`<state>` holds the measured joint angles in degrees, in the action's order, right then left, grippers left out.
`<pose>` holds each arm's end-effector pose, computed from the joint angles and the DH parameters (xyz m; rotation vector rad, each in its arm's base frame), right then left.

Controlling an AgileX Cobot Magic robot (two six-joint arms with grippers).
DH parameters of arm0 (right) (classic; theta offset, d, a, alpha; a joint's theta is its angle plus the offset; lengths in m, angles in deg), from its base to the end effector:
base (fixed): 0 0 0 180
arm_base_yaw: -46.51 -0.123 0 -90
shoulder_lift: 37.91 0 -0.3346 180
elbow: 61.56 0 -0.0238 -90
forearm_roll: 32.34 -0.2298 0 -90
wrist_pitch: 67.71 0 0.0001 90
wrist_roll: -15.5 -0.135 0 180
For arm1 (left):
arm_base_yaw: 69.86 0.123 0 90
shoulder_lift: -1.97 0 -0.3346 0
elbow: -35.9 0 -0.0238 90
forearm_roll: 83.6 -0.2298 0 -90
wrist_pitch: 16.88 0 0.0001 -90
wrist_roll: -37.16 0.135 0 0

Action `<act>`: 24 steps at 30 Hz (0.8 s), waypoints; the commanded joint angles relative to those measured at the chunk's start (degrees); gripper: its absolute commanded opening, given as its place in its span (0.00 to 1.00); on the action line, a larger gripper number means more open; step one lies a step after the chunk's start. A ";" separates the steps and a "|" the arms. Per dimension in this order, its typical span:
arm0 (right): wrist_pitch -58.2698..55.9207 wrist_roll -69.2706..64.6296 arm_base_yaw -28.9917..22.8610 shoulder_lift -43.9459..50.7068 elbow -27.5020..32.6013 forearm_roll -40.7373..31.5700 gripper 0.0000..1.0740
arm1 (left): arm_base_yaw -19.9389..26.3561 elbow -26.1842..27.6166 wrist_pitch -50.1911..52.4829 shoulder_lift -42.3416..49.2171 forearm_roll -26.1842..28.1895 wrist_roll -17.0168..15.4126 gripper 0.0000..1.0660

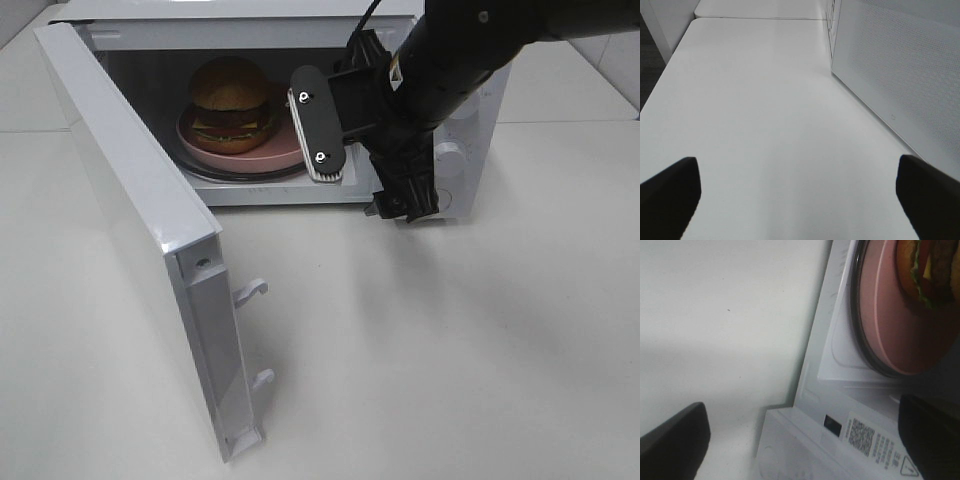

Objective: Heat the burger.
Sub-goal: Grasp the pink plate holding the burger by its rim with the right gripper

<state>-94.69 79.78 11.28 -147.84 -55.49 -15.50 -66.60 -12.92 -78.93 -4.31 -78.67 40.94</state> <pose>0.3479 0.2240 0.2527 -2.0999 1.4164 -0.4828 -0.0373 -0.0124 0.2493 0.0155 2.0417 -0.0260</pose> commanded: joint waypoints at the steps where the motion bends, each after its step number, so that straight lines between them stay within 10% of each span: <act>1: 1.09 -0.97 -0.11 -1.49 -1.55 0.52 0.87 | 0.17 -0.06 0.80 0.06 0.11 -0.23 0.92; 24: 6.76 -2.52 -0.11 -17.88 -15.76 0.11 0.81 | 0.17 -0.06 0.80 0.06 0.11 -0.23 0.92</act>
<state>-89.08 78.24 11.28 -164.12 -69.53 -15.38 -66.60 -12.92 -78.93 -4.31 -78.67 40.94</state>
